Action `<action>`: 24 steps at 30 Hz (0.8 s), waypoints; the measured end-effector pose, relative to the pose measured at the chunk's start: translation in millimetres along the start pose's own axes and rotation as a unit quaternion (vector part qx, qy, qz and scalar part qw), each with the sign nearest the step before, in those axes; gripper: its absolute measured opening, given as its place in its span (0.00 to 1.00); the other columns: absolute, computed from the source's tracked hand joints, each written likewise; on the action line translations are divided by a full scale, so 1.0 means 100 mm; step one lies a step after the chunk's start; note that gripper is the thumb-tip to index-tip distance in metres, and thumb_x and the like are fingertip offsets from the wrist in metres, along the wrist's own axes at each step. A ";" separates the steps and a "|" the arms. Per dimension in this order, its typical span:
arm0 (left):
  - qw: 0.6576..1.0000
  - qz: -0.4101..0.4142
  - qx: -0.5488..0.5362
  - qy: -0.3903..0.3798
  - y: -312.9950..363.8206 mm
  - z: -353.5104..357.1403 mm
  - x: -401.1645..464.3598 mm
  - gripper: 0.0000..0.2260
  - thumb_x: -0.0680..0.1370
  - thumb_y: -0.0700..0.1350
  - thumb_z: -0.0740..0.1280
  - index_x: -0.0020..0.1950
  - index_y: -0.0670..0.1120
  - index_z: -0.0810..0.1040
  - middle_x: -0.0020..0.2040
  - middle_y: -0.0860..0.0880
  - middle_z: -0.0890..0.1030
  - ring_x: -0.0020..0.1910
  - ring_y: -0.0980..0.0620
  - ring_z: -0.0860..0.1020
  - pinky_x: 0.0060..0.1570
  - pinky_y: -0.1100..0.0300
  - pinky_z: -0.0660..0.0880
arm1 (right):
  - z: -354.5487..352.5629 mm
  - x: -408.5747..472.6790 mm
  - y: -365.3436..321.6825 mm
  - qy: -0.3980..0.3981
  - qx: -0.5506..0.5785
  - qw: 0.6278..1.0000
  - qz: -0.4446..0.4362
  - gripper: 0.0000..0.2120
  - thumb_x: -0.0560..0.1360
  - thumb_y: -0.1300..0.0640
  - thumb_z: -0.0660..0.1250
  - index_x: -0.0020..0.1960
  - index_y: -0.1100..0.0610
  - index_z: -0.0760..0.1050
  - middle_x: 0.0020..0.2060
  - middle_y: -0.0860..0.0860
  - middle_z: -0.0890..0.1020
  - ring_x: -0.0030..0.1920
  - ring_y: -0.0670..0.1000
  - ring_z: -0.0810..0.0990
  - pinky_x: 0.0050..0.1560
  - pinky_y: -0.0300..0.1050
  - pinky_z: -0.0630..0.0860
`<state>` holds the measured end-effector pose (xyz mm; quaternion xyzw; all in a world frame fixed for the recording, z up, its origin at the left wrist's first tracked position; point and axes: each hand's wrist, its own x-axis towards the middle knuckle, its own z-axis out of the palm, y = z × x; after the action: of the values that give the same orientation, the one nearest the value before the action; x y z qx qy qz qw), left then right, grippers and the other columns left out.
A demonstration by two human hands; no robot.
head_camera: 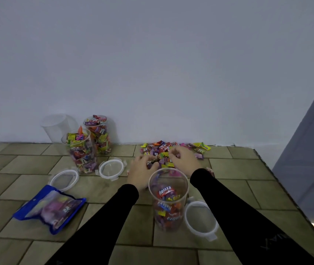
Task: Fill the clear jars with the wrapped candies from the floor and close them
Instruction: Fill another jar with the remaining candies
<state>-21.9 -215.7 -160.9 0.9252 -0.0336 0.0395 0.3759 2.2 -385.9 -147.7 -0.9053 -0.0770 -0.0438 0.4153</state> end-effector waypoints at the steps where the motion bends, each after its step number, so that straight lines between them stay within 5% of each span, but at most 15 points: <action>1: 0.999 -0.009 0.036 -0.001 -0.01 0.02 0.05 0.14 0.79 0.53 0.63 0.63 0.51 0.75 0.65 0.47 0.70 0.65 0.47 0.66 0.62 0.55 0.62 | 0.04 0.06 0.05 0.001 -0.025 1.000 -0.007 0.04 0.78 0.57 0.62 0.49 0.54 0.75 0.47 0.49 0.78 0.51 0.50 0.76 0.54 0.46 0.72; 7: 0.984 -0.022 0.176 -0.012 -0.10 0.16 0.44 0.26 0.80 0.62 0.56 0.75 0.55 0.60 0.78 0.47 0.55 0.75 0.45 0.54 0.70 0.44 0.54 | 0.24 0.44 0.29 -0.005 -0.188 0.982 -0.017 0.15 0.77 0.54 0.61 0.63 0.52 0.72 0.62 0.52 0.72 0.64 0.53 0.67 0.64 0.53 0.67; 14: 0.976 -0.033 0.201 -0.074 -0.27 0.30 0.93 0.29 0.80 0.63 0.53 0.78 0.54 0.53 0.80 0.46 0.49 0.77 0.44 0.50 0.74 0.47 0.49 | 0.30 0.97 0.26 -0.108 -0.228 0.967 -0.044 0.39 0.68 0.55 0.67 0.76 0.50 0.55 0.74 0.51 0.59 0.73 0.56 0.58 0.70 0.57 0.58; 17: 0.976 -0.020 0.206 -0.068 -0.33 0.36 0.98 0.28 0.81 0.61 0.52 0.79 0.52 0.54 0.79 0.46 0.52 0.76 0.45 0.52 0.74 0.50 0.48 | 0.39 1.05 0.33 -0.138 -0.255 0.956 -0.034 0.37 0.71 0.53 0.65 0.77 0.50 0.54 0.75 0.50 0.60 0.74 0.56 0.58 0.71 0.58 0.58; 24: 0.979 0.026 0.199 -0.035 -0.32 0.36 0.94 0.21 0.83 0.54 0.53 0.75 0.49 0.62 0.73 0.47 0.64 0.71 0.48 0.59 0.68 0.56 0.55 | 0.55 0.97 0.56 -0.058 -0.264 0.961 -0.056 0.23 0.78 0.50 0.60 0.71 0.53 0.64 0.69 0.52 0.66 0.64 0.58 0.64 0.65 0.52 0.65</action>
<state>76.6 -220.7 -199.6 0.9810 -0.0620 0.0232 0.1822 108.8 -370.5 -211.6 -0.9779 -0.1374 -0.0332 0.1538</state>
